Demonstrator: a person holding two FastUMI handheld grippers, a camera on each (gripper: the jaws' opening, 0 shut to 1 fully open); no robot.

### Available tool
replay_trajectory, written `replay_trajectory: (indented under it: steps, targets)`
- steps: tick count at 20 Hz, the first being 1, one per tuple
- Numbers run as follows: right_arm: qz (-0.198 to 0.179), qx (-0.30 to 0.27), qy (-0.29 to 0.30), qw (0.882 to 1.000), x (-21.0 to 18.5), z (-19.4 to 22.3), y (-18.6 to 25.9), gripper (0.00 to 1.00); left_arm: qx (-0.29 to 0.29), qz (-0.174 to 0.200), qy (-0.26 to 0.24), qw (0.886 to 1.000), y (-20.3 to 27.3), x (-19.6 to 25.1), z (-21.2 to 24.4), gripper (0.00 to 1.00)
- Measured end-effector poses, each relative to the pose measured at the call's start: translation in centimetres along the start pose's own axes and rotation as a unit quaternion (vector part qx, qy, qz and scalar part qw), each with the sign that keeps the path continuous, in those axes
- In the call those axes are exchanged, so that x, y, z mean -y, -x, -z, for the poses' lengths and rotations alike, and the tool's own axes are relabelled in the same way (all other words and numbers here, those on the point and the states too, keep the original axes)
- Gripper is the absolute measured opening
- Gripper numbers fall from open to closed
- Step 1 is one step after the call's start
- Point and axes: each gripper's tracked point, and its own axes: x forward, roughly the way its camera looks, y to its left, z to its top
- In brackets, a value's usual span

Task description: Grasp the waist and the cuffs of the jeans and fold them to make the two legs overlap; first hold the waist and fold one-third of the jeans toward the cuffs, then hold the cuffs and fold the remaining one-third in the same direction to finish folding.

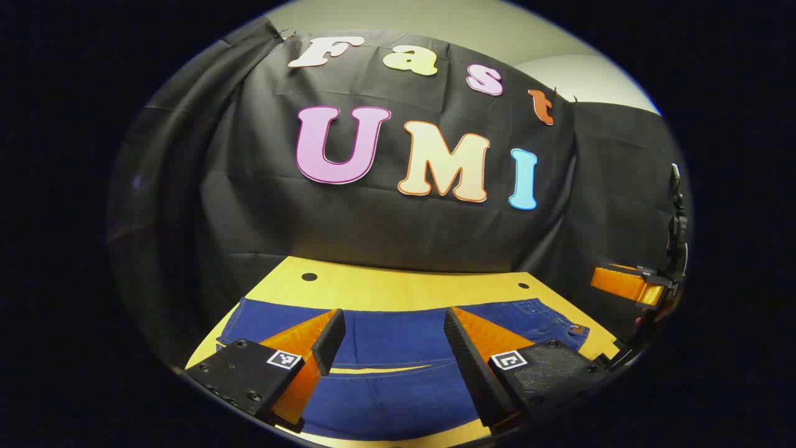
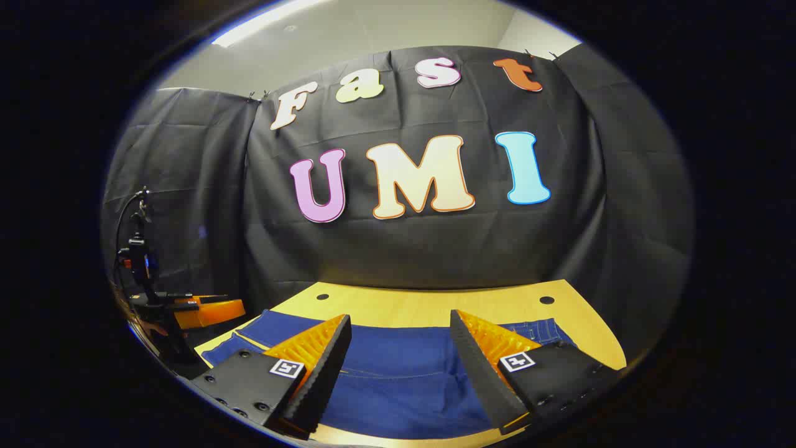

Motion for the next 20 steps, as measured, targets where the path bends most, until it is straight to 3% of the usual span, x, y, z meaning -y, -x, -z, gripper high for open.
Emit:
replay_trajectory:
  steps: [1,7,8,10,12,15,17,20]
  targets:
    - [0.0,0.0,-0.002,1.0,0.2,0.0,0.1,0.98,-0.001,-0.002,-0.004,1.0,0.1,-0.1,0.0,0.92]
    - [0.01,-0.007,-0.008,1.0,0.7,0.4,0.5,0.98,-0.016,-0.009,-0.012,1.0,1.3,-0.9,1.1,0.94]
    - [0.012,-0.008,-0.006,1.0,0.7,0.5,0.6,0.93,-0.018,-0.012,-0.012,1.0,1.5,-1.2,1.2,0.95]
    - [0.013,-0.012,-0.005,1.0,0.7,0.8,0.7,0.98,-0.021,-0.02,-0.013,0.999,1.8,-1.9,1.6,0.95]
    - [0.01,-0.017,-0.01,1.0,0.3,1.1,0.8,0.93,-0.025,-0.03,-0.015,0.999,2.2,-2.7,2.0,0.95]
    - [0.004,-0.023,-0.017,1.0,-0.6,1.4,0.8,0.98,-0.033,-0.037,-0.019,0.999,3.1,-3.9,2.8,0.95]
    - [0.004,-0.028,-0.015,0.999,-1.1,1.8,0.9,0.94,-0.044,-0.037,-0.031,0.998,3.7,-5.0,3.8,0.94]
    - [0.006,-0.035,-0.01,0.999,-1.9,2.5,1.2,0.98,-0.079,-0.037,-0.034,0.996,4.5,-6.9,6.6,0.95]
